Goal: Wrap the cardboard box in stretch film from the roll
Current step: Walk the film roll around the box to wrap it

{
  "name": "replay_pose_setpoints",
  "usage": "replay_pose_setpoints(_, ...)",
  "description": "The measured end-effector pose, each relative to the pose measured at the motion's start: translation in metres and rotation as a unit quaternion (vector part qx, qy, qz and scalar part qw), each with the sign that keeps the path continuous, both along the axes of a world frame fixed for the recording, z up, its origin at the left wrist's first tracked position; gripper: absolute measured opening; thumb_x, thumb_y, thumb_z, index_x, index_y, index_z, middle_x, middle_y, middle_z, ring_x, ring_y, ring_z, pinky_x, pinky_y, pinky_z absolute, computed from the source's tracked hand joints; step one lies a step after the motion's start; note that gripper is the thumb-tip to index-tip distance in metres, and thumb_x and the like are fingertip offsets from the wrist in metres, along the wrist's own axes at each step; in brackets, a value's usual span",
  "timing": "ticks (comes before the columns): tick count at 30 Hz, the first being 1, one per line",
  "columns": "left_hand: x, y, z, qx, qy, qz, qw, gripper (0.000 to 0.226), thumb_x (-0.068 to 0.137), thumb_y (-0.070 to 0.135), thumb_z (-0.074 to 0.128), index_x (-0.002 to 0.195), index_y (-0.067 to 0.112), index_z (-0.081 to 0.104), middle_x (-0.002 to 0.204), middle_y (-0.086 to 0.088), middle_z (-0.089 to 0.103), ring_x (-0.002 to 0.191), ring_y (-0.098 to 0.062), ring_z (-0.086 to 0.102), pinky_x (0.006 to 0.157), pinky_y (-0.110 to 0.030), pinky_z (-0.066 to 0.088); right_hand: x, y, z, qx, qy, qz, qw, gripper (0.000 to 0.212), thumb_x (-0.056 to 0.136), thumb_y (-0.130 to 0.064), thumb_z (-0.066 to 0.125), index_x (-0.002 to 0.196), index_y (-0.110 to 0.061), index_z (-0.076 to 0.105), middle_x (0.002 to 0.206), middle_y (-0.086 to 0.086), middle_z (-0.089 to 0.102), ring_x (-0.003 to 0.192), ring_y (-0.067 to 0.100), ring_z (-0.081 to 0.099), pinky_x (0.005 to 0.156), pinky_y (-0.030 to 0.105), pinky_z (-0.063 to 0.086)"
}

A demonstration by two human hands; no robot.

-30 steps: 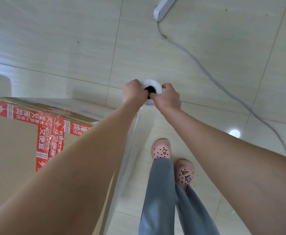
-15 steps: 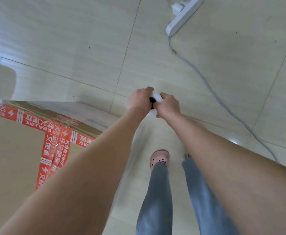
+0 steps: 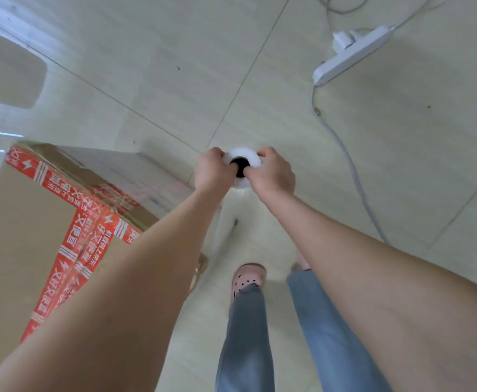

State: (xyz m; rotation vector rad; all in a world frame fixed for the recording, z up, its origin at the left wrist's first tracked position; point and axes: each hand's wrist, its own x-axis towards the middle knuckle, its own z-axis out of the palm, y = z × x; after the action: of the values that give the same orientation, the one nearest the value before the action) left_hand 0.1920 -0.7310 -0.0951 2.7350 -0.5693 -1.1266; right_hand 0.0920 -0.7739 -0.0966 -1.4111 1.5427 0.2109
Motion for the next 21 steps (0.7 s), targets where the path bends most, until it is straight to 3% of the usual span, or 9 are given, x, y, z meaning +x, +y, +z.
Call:
replay_pose_setpoints(3, 0.017, 0.001, 0.001, 0.001, -0.002, 0.1, 0.995, 0.023, 0.081, 0.03, 0.063, 0.087, 0.008, 0.056, 0.094, -0.013, 0.067, 0.083, -0.032, 0.068, 0.074, -0.044, 0.057, 0.025, -0.007, -0.004, 0.055, -0.026, -0.001, 0.998, 0.037, 0.081, -0.034, 0.059, 0.116, -0.021, 0.054, 0.108, 0.003, 0.063, 0.093, 0.027, 0.061, 0.071, 0.029, 0.044)
replay_pose_setpoints(7, 0.027, 0.001, 0.003, 0.016, 0.013, 0.107, 0.994, 0.029, 0.082, 0.031, 0.061, 0.07, 0.011, 0.044, 0.088, -0.015, 0.065, 0.085, -0.032, 0.067, 0.076, -0.043, 0.057, 0.044, -0.013, -0.006, 0.049, -0.044, 0.022, 0.998, 0.009, 0.083, -0.023, 0.053, 0.085, -0.015, 0.051, 0.093, 0.007, 0.063, 0.085, 0.031, 0.061, 0.068, 0.033, 0.048)
replay_pose_setpoints(10, 0.026, -0.005, 0.007, 0.045, 0.027, 0.056, 0.997, 0.023, 0.084, 0.029, 0.06, 0.087, 0.006, 0.055, 0.095, -0.017, 0.068, 0.089, -0.031, 0.067, 0.076, -0.036, 0.055, 0.041, -0.017, -0.004, 0.045, -0.029, 0.047, 0.997, 0.008, 0.085, -0.021, 0.051, 0.083, -0.015, 0.046, 0.099, 0.012, 0.063, 0.086, 0.03, 0.057, 0.065, 0.03, 0.037)
replay_pose_setpoints(13, 0.022, -0.013, 0.009, 0.056, 0.037, -0.017, 0.998, 0.028, 0.087, 0.028, 0.058, 0.105, 0.007, 0.055, 0.104, -0.015, 0.065, 0.098, -0.032, 0.061, 0.07, -0.032, 0.045, 0.036, -0.024, -0.001, 0.057, -0.017, 0.044, 0.997, 0.012, 0.084, -0.017, 0.05, 0.093, -0.011, 0.055, 0.102, 0.015, 0.064, 0.091, 0.034, 0.061, 0.074, 0.037, 0.051)
replay_pose_setpoints(16, 0.02, -0.023, 0.008, 0.039, 0.026, -0.099, 0.994, 0.048, 0.089, 0.02, 0.056, 0.135, 0.018, 0.046, 0.125, -0.011, 0.058, 0.116, -0.029, 0.054, 0.084, -0.034, 0.044, 0.034, -0.031, -0.002, 0.069, -0.007, 0.042, 0.997, 0.023, 0.083, -0.012, 0.048, 0.103, -0.009, 0.06, 0.105, 0.016, 0.064, 0.095, 0.038, 0.062, 0.08, 0.048, 0.054)
replay_pose_setpoints(19, 0.025, -0.037, 0.007, 0.047, 0.008, -0.146, 0.988, 0.05, 0.088, 0.012, 0.051, 0.136, 0.025, 0.048, 0.127, -0.007, 0.058, 0.114, -0.027, 0.055, 0.082, -0.032, 0.044, 0.035, -0.037, -0.004, 0.075, 0.007, 0.067, 0.995, 0.023, 0.081, -0.012, 0.048, 0.1, -0.012, 0.061, 0.102, 0.013, 0.065, 0.093, 0.033, 0.062, 0.078, 0.04, 0.053)
replay_pose_setpoints(21, 0.03, -0.045, 0.008, 0.065, 0.006, -0.168, 0.984, 0.041, 0.086, 0.008, 0.05, 0.124, 0.021, 0.058, 0.118, -0.007, 0.061, 0.096, -0.028, 0.058, 0.071, -0.03, 0.042, 0.038, -0.042, -0.004, 0.072, 0.024, 0.083, 0.994, 0.017, 0.081, -0.014, 0.05, 0.095, -0.016, 0.059, 0.1, 0.009, 0.066, 0.087, 0.029, 0.06, 0.069, 0.03, 0.045)
